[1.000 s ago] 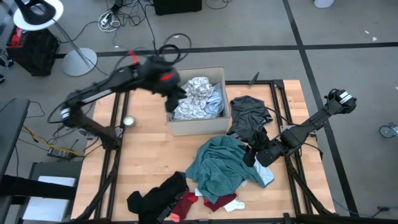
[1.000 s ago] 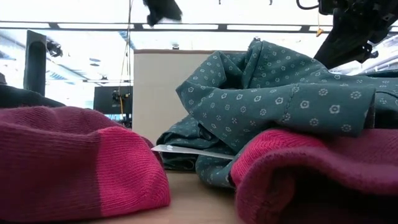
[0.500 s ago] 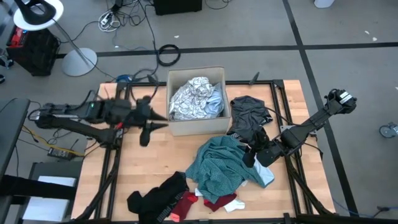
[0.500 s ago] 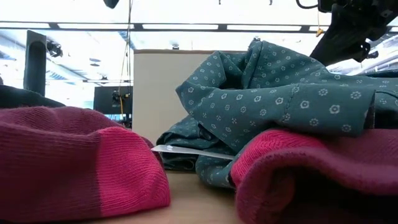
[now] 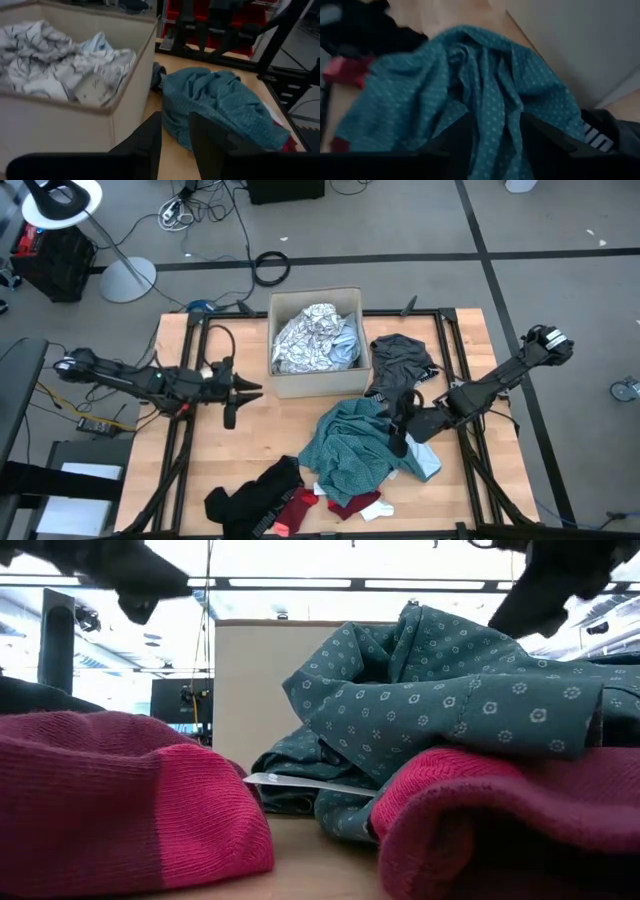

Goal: Sort clothes
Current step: Put the green shirt into the laundry organizer

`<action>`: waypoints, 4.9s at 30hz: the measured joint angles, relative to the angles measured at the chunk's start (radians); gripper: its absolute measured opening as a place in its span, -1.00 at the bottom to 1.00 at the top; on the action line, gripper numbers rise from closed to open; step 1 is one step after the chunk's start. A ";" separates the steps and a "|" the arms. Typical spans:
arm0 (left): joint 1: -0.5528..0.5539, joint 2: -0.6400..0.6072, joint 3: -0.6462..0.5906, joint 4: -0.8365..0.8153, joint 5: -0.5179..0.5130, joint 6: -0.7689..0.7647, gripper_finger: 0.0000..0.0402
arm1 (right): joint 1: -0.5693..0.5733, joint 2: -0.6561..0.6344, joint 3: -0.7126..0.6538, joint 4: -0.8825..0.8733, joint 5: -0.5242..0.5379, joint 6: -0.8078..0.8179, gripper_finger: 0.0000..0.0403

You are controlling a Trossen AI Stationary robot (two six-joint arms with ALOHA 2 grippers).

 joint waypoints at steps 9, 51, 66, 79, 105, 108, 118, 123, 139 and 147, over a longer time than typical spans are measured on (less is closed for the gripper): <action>-0.057 -0.004 -0.147 0.142 -0.026 -0.054 -0.48 | -0.069 0.217 0.000 0.118 -0.138 -0.088 0.12; -0.158 -0.003 -0.345 0.353 -0.205 -0.017 -0.48 | -0.379 0.253 1.162 -0.251 0.088 -0.779 -1.00; -0.157 -0.003 -0.345 0.357 -0.215 0.008 -0.48 | -0.659 0.399 1.339 0.296 -0.284 -0.935 -1.00; -0.157 -0.003 -0.345 0.334 -0.215 0.007 -0.48 | -0.851 0.697 1.568 0.875 -0.497 -0.930 -1.00; -0.157 -0.002 -0.345 0.333 -0.222 0.006 -0.49 | -0.903 0.780 1.567 -0.895 -0.421 -0.573 -0.77; -0.157 -0.003 -0.345 0.335 -0.222 0.006 -0.49 | -0.897 0.827 1.567 -0.930 -0.468 -0.569 -0.61; -0.157 -0.003 -0.345 0.331 -0.222 0.005 -0.48 | -0.900 0.836 1.567 -0.918 -0.493 -0.574 -0.16; -0.157 -0.003 -0.345 0.331 -0.222 0.005 -0.48 | -0.891 0.779 1.567 -0.882 -0.493 -0.575 -0.10; -0.157 -0.003 -0.345 0.330 -0.231 0.005 -0.48 | -0.800 0.709 1.569 -0.820 -0.493 -0.541 -0.14; -0.157 -0.003 -0.345 0.334 -0.232 0.005 -0.48 | -0.779 0.858 1.559 -0.844 -0.492 -0.541 -0.14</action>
